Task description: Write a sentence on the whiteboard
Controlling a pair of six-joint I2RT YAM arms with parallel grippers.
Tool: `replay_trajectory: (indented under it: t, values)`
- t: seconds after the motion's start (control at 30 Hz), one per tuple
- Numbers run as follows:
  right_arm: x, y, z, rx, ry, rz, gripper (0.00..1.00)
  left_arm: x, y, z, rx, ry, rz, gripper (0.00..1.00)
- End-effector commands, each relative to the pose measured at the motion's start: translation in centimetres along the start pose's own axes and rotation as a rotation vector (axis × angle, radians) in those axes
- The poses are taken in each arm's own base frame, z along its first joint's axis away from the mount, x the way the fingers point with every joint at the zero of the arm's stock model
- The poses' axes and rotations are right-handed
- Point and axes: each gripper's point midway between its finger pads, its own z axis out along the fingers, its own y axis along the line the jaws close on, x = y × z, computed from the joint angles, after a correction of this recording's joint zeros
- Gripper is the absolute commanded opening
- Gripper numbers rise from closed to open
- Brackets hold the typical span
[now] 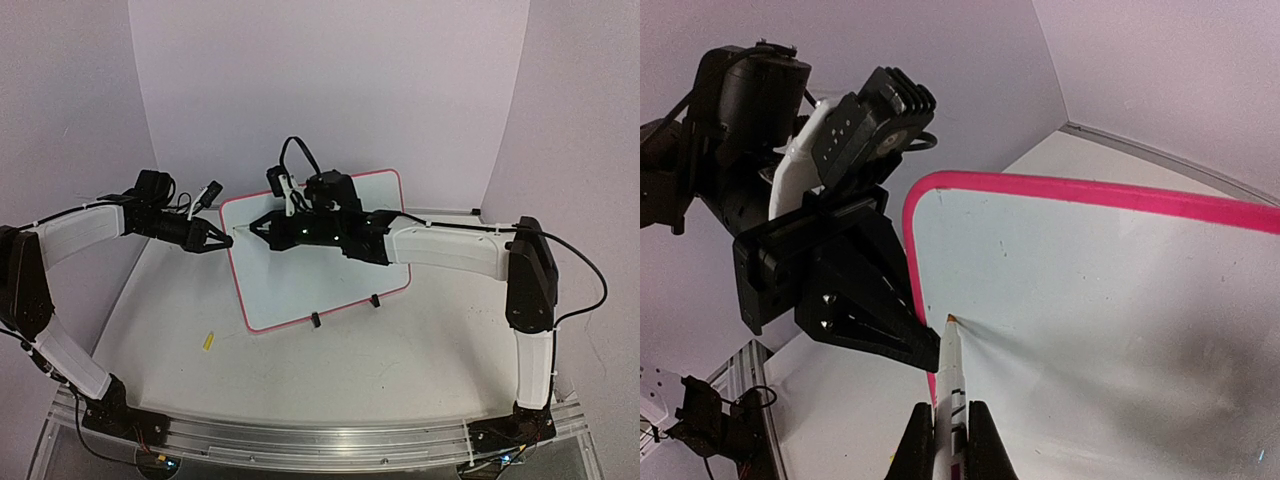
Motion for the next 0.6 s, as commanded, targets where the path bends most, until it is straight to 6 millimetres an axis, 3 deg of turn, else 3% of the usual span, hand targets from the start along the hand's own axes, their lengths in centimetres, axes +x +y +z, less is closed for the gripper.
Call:
replay_trajectory:
  t: [0.0, 0.27, 0.57]
  values:
    - [-4.8, -0.4, -1.7, 0.057, -0.156, -0.013, 0.0, 0.5, 0.6, 0.1, -0.045, 0.019, 0.004, 0.0]
    - [-5.3, -0.6, -1.7, 0.069, -0.178, -0.013, 0.0, 0.6, 0.5, 0.1, -0.046, 0.021, 0.006, 0.0]
    - [-3.2, -1.5, -1.9, 0.093, -0.136, -0.003, 0.0, 0.5, 0.5, 0.0, -0.051, 0.021, 0.009, 0.0]
